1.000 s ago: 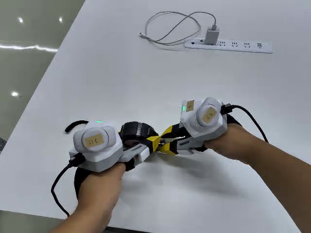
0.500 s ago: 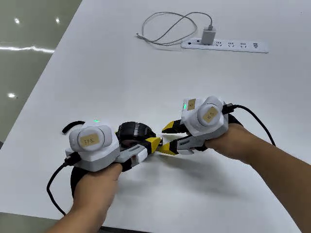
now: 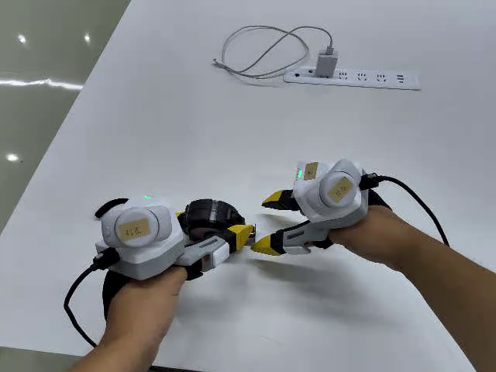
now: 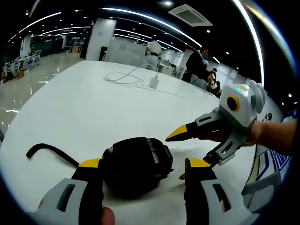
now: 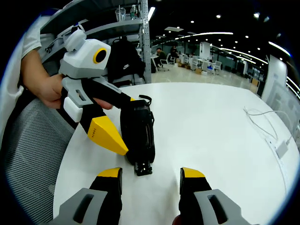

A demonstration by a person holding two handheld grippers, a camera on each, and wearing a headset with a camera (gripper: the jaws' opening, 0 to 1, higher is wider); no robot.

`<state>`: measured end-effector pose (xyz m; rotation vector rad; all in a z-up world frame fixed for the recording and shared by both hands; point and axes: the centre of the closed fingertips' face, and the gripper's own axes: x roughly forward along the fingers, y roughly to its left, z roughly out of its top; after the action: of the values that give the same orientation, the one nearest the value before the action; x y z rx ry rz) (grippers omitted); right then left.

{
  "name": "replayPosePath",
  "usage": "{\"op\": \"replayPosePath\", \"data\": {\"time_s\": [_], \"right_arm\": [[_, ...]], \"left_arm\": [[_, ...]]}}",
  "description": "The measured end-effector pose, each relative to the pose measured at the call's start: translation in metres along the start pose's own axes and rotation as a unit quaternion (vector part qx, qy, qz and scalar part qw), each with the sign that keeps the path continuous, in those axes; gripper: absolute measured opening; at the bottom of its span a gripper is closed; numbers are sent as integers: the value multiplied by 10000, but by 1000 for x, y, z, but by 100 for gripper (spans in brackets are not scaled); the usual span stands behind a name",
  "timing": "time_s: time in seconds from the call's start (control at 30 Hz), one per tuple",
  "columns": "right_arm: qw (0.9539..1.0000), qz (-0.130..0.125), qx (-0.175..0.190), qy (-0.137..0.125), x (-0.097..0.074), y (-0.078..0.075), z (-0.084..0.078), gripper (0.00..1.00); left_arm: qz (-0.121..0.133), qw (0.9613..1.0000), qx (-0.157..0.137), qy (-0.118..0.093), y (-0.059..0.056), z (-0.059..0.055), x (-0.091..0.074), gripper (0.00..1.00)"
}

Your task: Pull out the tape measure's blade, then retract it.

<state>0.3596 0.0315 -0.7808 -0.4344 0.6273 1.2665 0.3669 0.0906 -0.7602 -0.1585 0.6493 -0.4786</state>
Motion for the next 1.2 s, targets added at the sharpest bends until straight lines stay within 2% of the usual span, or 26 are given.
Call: {"op": "replayPosePath", "data": {"time_s": [0.27, 0.6, 1.03, 1.13, 1.2], "right_arm": [[9994, -302, 142, -97, -15, -5, 2, 52], [9983, -476, 299, -125, -32, 0, -4, 57], [9957, -629, 587, -329, -53, 10, -6, 66], [9935, -597, 817, -525, -59, 14, -3, 69], [9932, -628, 821, -532, -63, 15, -4, 70]], "left_arm": [[-111, 9998, 182, -24, -1, 2, -4, 69], [-358, 9982, 476, -42, -9, 5, -11, 74], [-659, 9926, 1020, 42, -16, 5, -25, 76], [-726, 9902, 1192, 38, -16, 5, -29, 75], [-735, 9889, 1292, 46, -15, 4, -31, 75]]}}
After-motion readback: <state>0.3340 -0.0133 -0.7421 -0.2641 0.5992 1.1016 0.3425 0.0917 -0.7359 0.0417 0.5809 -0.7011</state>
